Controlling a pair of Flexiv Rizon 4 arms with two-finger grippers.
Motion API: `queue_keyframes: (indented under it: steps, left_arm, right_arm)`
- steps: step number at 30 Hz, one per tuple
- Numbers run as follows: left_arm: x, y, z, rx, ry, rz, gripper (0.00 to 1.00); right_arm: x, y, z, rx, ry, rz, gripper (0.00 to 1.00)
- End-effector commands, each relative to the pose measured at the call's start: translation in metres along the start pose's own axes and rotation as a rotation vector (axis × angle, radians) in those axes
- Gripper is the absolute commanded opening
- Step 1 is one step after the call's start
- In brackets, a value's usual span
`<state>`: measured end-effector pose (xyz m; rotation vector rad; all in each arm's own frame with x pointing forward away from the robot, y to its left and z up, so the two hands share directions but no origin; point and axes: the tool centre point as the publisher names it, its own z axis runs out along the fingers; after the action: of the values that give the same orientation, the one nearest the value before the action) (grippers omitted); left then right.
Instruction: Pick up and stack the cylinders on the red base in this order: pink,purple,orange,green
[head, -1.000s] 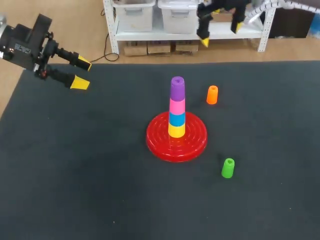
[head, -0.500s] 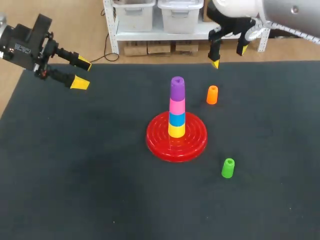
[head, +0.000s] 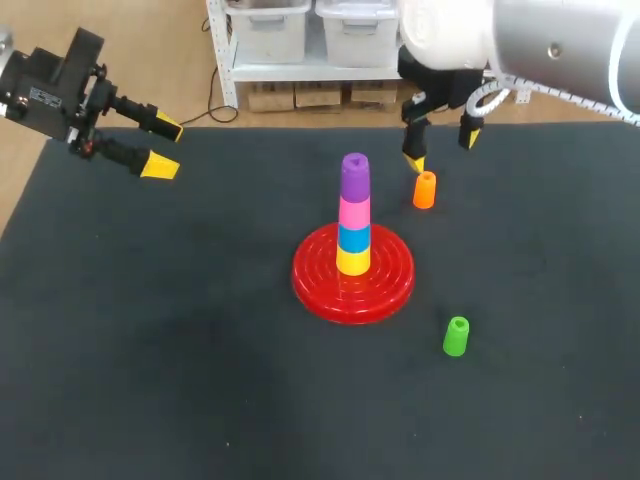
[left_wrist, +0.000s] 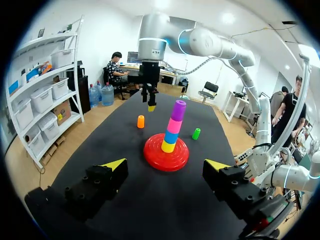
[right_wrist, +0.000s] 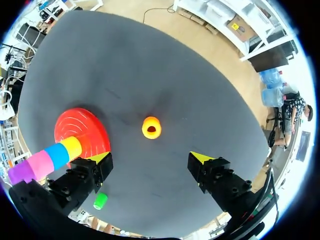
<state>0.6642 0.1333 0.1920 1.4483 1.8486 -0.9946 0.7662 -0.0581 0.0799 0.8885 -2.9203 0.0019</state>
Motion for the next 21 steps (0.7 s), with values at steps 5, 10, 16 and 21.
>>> queue_keyframes:
  steps: [5, 10, 16, 21]
  left_arm:
    - [0.0014, -0.0004, 0.0000, -0.002, -0.004, 0.003, 1.00]
    - [0.0014, -0.0004, 0.0000, -0.002, -0.004, 0.003, 1.00]
    - [0.0014, -0.0004, 0.0000, -0.002, -0.004, 0.003, 1.00]
    - [0.0014, -0.0004, 0.0000, -0.002, -0.004, 0.003, 1.00]
  right_arm:
    - [0.0034, 0.0121, 0.0060, -0.007, -0.067, 0.030, 1.00]
    - [0.0034, 0.0121, 0.0060, -0.007, -0.067, 0.030, 1.00]
    - [0.0034, 0.0121, 0.0060, -0.007, -0.067, 0.030, 1.00]
    - [0.0034, 0.0121, 0.0060, -0.007, -0.067, 0.030, 1.00]
